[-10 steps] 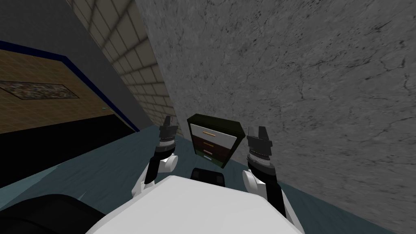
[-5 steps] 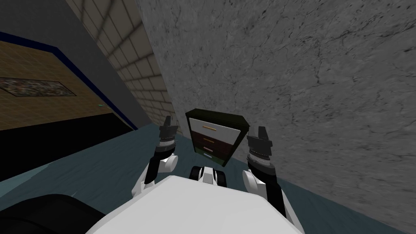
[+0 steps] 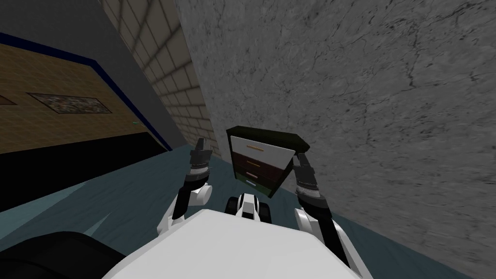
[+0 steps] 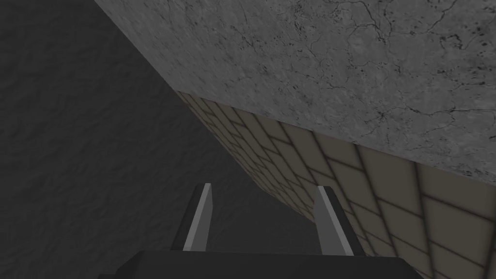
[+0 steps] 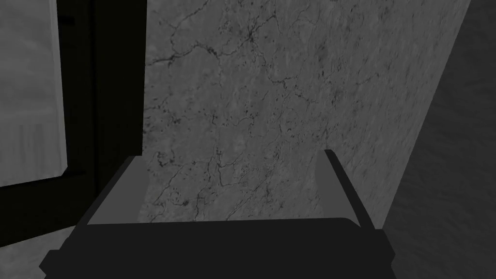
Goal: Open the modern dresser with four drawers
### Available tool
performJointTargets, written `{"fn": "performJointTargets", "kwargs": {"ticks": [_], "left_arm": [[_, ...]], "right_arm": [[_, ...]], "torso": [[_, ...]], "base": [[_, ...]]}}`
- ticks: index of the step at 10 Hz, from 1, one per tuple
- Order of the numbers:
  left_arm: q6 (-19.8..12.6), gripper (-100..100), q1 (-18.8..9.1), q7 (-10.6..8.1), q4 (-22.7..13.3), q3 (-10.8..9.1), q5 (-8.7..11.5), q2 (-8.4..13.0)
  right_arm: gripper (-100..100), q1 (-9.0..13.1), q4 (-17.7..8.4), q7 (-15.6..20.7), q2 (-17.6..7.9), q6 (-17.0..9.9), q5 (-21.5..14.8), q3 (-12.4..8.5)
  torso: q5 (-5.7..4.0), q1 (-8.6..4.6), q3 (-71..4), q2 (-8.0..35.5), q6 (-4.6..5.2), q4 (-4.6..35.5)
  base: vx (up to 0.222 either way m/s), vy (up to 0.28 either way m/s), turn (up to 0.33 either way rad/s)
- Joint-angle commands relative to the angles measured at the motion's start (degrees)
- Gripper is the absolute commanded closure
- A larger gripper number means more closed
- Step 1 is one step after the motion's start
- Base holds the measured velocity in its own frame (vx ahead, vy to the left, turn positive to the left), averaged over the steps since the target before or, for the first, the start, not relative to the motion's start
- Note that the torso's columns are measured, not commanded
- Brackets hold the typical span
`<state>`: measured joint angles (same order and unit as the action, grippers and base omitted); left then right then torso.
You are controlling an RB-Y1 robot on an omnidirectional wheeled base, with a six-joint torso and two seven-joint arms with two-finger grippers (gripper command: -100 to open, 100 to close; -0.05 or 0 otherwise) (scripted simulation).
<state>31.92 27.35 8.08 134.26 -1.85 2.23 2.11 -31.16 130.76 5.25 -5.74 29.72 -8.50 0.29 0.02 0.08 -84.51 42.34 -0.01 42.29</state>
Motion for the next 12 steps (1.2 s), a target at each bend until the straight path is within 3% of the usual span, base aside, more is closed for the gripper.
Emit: {"fn": "performJointTargets", "kwargs": {"ticks": [1,2,3,5,6,8,9,12], "left_arm": [[0.0,0,0.0,0.0,0.0,0.0,0.0,0.0],[0.0,0,0.0,0.0,0.0,0.0,0.0,0.0],[0.0,0,0.0,0.0,0.0,0.0,0.0,0.0],[0.0,0,0.0,0.0,0.0,-0.01,0.0,0.0],[0.0,0,0.0,0.0,0.0,0.0,0.0,0.0],[0.0,0,0.0,0.0,0.0,0.0,0.0,0.0],[0.0,0,0.0,0.0,0.0,0.0,0.0,0.0],[0.0,0,0.01,0.0,0.0,-0.01,0.0,0.01]], "right_arm": [[-100,-2.1,-2.98,0.73,-2.42,-4.0,-4.14,-1.97],[-100,-2.98,-4.19,1.0,-3.37,-5.94,-5.98,-3.03],[-100,-2.98,-4.19,1.0,-3.37,-5.94,-5.98,-3.03],[-100,-4.94,-6.83,1.58,-5.27,-9.76,-10.07,-5.37],[-100,-4.94,-6.83,1.58,-5.27,-10.25,-10.07,-5.37],[-100,-7.1,-9.71,2.23,-7.17,-14.72,-13.69,-7.96],[-100,-7.1,-9.71,2.23,-7.17,-14.98,-14.57,-7.96],[-100,-9.4,-12.77,2.92,-9.05,-19.52,-19.25,-10.72]], "torso": [[-0.01,-0.04,-0.01,0.03,0.01,0.01],[-0.01,-0.05,-0.01,0.02,0.01,0.02],[-0.01,-0.01,-0.05,-0.04,0.0,0.0],[-0.07,-0.2,-0.12,-0.15,0.0,-0.04],[-0.02,-0.03,-0.07,-0.06,0.0,-0.01],[-0.03,-0.11,-0.06,-0.04,-0.01,0.0],[-0.01,0.0,0.01,0.06,0.01,0.02],[-0.05,-0.19,-0.11,-0.13,0.02,-0.02]], "base": [[-0.108,0.114,0.124],[-0.091,0.135,0.225],[-0.06,0.098,0.063],[-0.068,0.102,0.174],[-0.053,0.105,0.078],[-0.074,0.117,0.208],[-0.078,0.123,0.075],[-0.06,0.103,0.145]]}}
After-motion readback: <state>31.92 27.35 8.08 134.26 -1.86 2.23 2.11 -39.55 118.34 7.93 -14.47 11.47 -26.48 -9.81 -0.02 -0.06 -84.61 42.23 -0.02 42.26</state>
